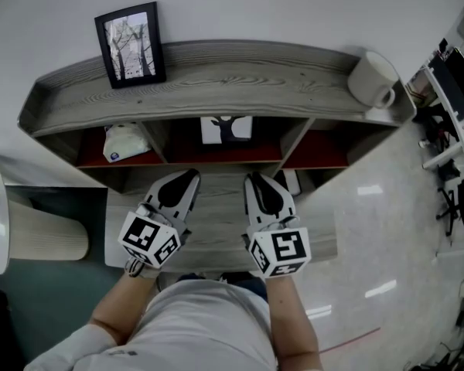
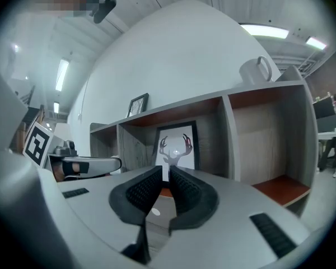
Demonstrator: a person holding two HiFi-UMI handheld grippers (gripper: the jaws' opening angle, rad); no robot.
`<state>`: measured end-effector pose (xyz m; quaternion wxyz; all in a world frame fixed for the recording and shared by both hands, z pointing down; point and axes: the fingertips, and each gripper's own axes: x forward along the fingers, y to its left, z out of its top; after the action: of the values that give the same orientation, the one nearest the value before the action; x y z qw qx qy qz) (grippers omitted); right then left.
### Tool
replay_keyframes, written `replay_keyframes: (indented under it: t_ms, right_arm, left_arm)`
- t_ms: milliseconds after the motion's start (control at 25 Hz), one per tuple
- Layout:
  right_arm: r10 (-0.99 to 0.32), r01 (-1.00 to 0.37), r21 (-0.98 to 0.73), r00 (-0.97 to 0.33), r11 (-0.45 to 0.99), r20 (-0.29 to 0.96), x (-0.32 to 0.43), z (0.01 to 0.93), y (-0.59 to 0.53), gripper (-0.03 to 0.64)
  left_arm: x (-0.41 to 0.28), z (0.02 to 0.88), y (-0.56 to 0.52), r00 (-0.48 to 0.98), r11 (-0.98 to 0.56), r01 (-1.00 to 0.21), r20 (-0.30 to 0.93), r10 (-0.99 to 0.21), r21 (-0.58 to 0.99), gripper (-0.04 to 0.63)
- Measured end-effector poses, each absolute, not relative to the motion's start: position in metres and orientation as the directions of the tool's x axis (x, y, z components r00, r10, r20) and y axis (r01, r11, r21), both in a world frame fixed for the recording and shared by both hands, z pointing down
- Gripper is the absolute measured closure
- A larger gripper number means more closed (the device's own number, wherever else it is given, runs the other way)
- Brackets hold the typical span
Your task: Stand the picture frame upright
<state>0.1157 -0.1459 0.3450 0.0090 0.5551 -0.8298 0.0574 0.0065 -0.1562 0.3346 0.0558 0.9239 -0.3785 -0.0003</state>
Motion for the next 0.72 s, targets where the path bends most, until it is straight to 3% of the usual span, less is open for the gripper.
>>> replay_keyframes:
  t_ms: [720]
  right_arm:
    - [-0.899,-0.905,-0.081,-0.425,0.418,0.104,0.092,0.355,-0.099,0.565]
  left_arm:
    - [-0.011,0.348,-0.118,0.764,-0.749,-0.644,0.082,-0.640,0.152,0.578]
